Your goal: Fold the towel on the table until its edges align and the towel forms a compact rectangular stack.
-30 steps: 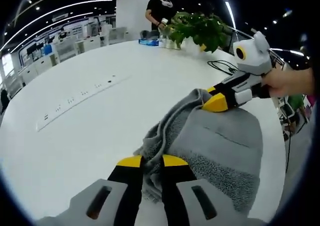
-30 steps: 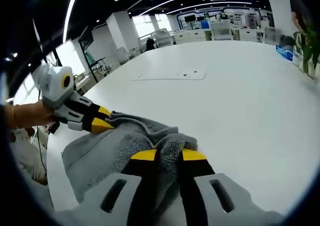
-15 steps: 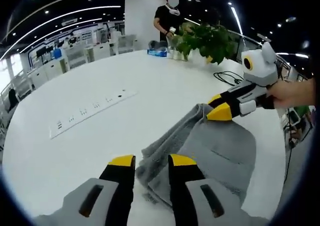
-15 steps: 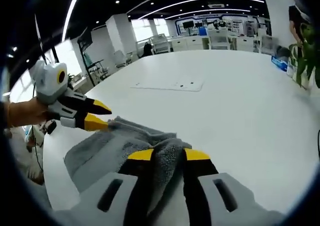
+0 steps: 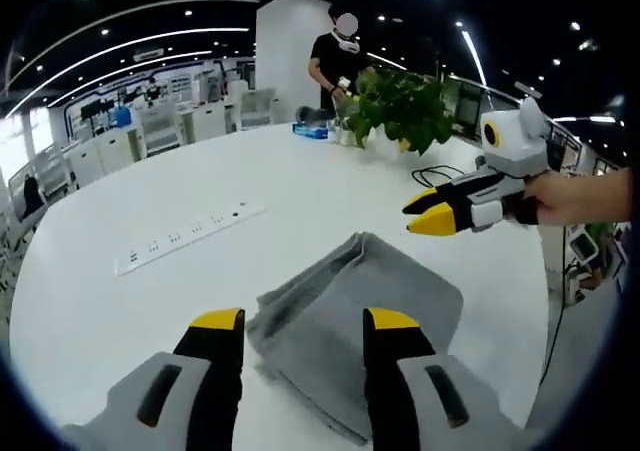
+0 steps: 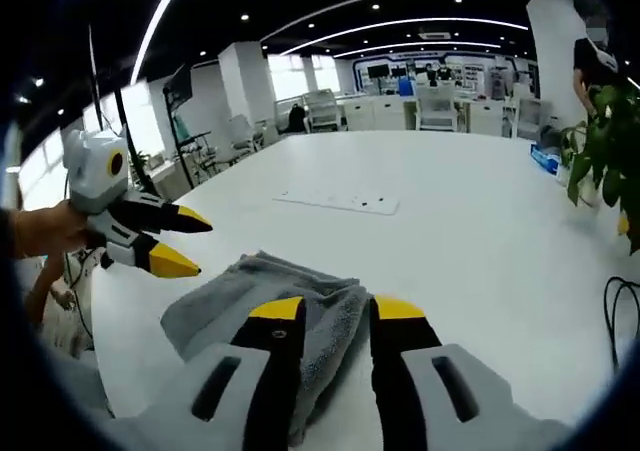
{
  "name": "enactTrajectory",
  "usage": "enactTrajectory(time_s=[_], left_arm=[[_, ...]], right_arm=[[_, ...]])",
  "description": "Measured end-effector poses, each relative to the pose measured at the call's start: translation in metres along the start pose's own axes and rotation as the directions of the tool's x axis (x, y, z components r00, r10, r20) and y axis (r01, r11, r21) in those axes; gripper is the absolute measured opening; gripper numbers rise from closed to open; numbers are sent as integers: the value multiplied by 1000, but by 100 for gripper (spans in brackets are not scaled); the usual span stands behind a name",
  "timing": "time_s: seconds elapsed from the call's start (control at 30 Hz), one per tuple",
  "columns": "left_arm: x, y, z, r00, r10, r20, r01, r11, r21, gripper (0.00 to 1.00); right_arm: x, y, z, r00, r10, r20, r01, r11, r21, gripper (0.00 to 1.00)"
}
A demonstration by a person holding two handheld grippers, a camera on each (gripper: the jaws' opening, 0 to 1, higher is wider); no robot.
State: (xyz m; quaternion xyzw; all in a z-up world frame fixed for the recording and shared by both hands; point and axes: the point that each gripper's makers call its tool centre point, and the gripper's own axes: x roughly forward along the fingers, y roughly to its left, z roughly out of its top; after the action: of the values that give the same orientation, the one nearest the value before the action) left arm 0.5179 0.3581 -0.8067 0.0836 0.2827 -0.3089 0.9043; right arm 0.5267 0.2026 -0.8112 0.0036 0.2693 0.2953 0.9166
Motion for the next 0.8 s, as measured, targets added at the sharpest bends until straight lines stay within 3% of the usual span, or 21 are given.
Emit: enactTrajectory(time_s=[0.1,0.17,0.27,0.53,0.8], left_arm=[[-13,-4,4,1000,-1,29,1,1000,-11,56],[-21,-7,5,999,-8,48,8,1000,-12,60],[-33,-12,7,997,-21,75,21,1000,1,65],[-69,-35,3,990,-47,132,49,999,-12,76],[-102,-55,-15,989,-34,145,36,999,-13,90]], right_arm=[[-12,4,2,1000,-5,14,5,1000,-6,28],[-19,0,2,999,-45,11,45,999,-17,37],[-31,4,2,999,-48,21,49,999,-15,49],[-59,22,-5,999,-12,40,13,999,-30,54],[-90,41,-25,999,26,34,-24,998,-66,61]])
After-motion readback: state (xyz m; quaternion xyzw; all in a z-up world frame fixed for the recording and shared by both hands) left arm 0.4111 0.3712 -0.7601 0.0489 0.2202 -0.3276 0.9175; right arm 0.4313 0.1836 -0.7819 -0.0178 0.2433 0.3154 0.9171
